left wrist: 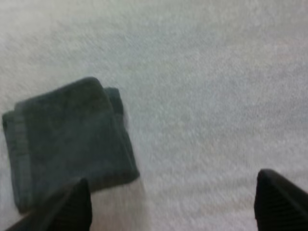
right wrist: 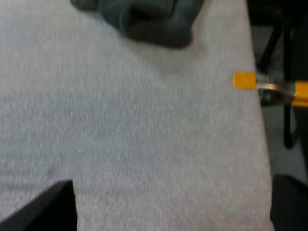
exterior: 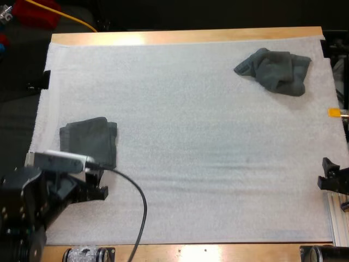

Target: Pick towel from pile, fold and stack

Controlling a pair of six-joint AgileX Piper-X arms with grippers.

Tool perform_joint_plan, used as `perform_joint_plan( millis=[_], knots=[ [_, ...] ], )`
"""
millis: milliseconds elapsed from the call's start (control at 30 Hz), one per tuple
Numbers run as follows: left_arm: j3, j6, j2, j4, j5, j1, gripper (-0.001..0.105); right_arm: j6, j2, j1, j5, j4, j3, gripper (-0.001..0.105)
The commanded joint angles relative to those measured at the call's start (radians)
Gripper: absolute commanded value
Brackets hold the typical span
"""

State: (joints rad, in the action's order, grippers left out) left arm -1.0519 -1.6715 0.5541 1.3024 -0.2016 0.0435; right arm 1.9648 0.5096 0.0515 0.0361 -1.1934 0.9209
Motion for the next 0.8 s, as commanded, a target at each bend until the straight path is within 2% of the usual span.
perform_joint_plan(
  millis=[0, 200, 300, 533, 767],
  knots=[
    [-0.005, 0.013, -0.036, -0.014, 0.033, -0.005, 0.067, 0.034, -0.028, 0.002, -0.004, -0.002, 0.021, 0.078],
    [0.007, 0.047, -0.172, -0.03, 0.052, -0.005, 0.067, 0.066, -0.124, 0.002, 0.001, 0.0, 0.026, 0.078],
    [0.028, 0.082, -0.244, -0.03, 0.052, -0.005, 0.067, 0.065, -0.174, 0.002, 0.04, 0.0, 0.026, 0.078],
    [0.096, 0.081, -0.404, -0.03, 0.043, -0.005, 0.067, -0.019, -0.269, 0.002, 0.119, 0.0, 0.026, 0.078],
    [0.163, 0.079, -0.535, -0.013, -0.002, -0.005, 0.067, -0.022, -0.37, 0.002, 0.126, -0.002, 0.009, 0.078]
  ],
)
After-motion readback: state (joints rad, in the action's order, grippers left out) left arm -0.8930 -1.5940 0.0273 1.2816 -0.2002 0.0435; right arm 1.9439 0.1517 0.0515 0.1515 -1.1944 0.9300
